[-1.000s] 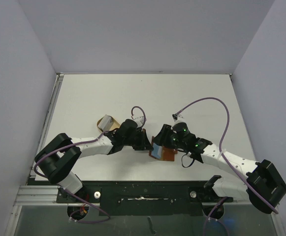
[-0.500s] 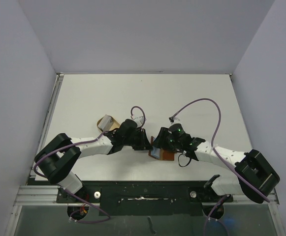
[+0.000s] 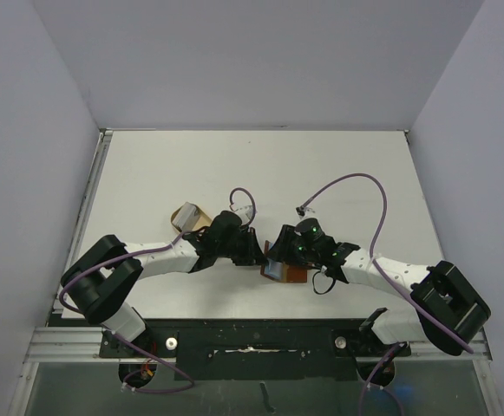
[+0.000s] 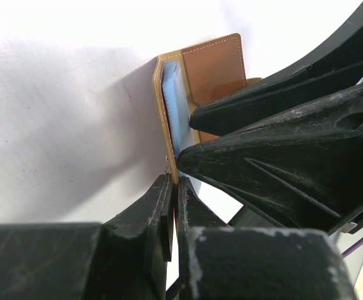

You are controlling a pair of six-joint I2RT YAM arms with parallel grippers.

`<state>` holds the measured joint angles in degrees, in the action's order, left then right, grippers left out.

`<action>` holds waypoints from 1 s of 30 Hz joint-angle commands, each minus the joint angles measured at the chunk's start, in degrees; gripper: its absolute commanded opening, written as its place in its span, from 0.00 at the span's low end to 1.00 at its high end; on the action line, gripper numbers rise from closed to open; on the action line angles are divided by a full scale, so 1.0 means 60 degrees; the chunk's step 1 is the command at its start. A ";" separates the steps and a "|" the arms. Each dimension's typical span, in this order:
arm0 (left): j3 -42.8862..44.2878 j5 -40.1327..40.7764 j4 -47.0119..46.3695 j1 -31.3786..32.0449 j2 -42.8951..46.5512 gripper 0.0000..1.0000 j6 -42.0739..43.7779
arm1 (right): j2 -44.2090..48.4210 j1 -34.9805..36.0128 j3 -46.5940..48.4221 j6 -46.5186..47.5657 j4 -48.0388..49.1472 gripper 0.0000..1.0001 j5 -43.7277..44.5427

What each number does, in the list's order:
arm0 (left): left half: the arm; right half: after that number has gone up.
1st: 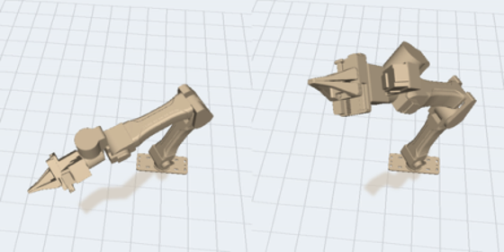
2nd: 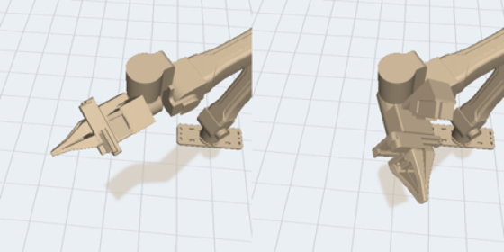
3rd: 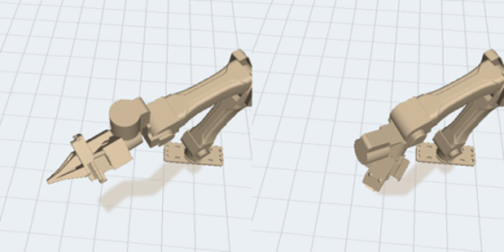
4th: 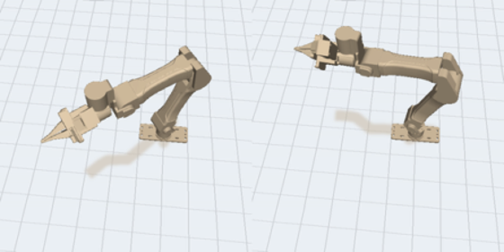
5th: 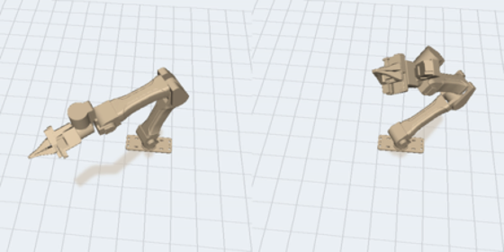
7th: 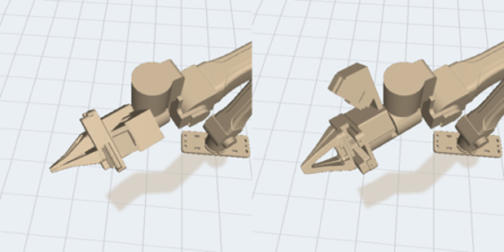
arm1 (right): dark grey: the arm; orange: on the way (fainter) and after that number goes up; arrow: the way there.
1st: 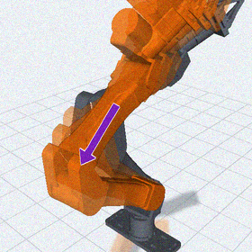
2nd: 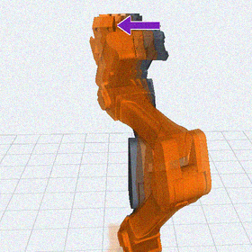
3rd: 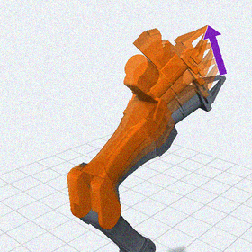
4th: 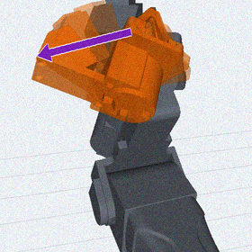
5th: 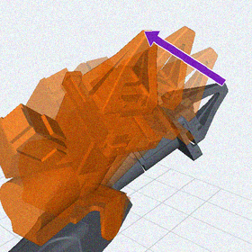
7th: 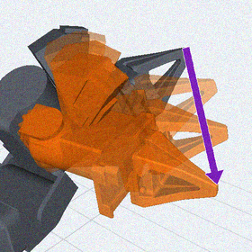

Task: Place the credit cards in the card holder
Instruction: Open the card holder at the center of the board.

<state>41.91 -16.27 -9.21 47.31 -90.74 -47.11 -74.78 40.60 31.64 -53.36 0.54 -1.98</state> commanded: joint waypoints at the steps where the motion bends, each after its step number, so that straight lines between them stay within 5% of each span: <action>1: 0.0054 -0.0031 -0.0347 0.0010 0.0429 0.00 0.0172 | 0.0137 0.0035 -0.0018 0.0174 0.0002 0.45 0.0392; 22: 0.0055 -0.0045 -0.0325 0.0002 0.0416 0.00 0.0176 | 0.1287 -0.0011 -0.0605 -0.0279 0.0074 0.52 0.0436; 30: 0.0062 -0.0104 -0.0427 0.0010 0.0343 0.00 0.0111 | 0.0642 -0.0086 -0.0534 -0.0162 0.0309 0.57 0.0103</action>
<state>41.76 -16.29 -9.23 47.29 -90.74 -47.05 -69.38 40.49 28.25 -54.48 -0.91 -0.99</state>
